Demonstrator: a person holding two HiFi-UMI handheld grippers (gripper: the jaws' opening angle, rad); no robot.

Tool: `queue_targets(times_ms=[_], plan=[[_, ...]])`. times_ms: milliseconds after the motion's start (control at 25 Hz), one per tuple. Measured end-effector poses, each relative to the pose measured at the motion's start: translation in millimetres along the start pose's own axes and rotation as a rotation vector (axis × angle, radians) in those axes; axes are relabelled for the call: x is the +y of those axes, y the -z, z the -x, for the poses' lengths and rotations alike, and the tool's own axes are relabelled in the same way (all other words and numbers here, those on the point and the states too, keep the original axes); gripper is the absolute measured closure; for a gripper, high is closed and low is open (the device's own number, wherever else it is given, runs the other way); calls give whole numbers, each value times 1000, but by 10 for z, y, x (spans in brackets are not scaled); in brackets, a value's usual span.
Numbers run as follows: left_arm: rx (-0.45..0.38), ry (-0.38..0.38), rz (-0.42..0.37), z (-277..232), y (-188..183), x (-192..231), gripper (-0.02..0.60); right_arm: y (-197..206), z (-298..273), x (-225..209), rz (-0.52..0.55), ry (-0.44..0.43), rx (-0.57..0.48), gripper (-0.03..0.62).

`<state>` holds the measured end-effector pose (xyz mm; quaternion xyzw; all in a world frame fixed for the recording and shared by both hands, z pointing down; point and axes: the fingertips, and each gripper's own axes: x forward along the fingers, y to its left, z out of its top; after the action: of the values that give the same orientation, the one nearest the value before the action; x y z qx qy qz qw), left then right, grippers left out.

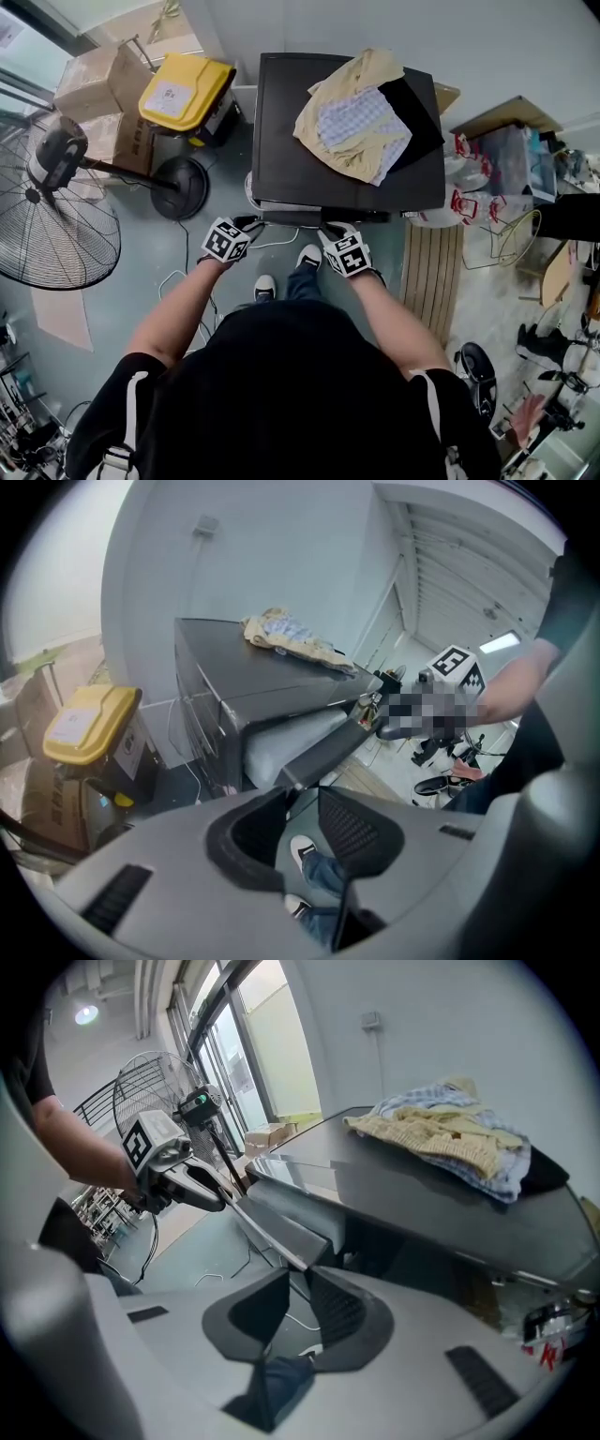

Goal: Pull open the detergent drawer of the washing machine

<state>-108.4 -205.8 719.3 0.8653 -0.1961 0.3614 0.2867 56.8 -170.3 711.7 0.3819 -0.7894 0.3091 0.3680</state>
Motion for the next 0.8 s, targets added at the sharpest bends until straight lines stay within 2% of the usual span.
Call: queue_targets(times_ms=[200, 440, 640, 800], plan=[[-30, -3, 37, 48, 48, -81, 469, 61, 61, 57, -39, 16, -32, 525], [-13, 23, 38, 77, 179, -216, 469, 207, 118, 162, -50, 10, -27, 525], [-24, 37, 78, 119, 289, -329, 468, 327, 173, 258, -79, 8, -30, 523], [-18, 49, 79, 146, 376, -424, 468, 418, 225, 335, -85, 3, -31, 523]])
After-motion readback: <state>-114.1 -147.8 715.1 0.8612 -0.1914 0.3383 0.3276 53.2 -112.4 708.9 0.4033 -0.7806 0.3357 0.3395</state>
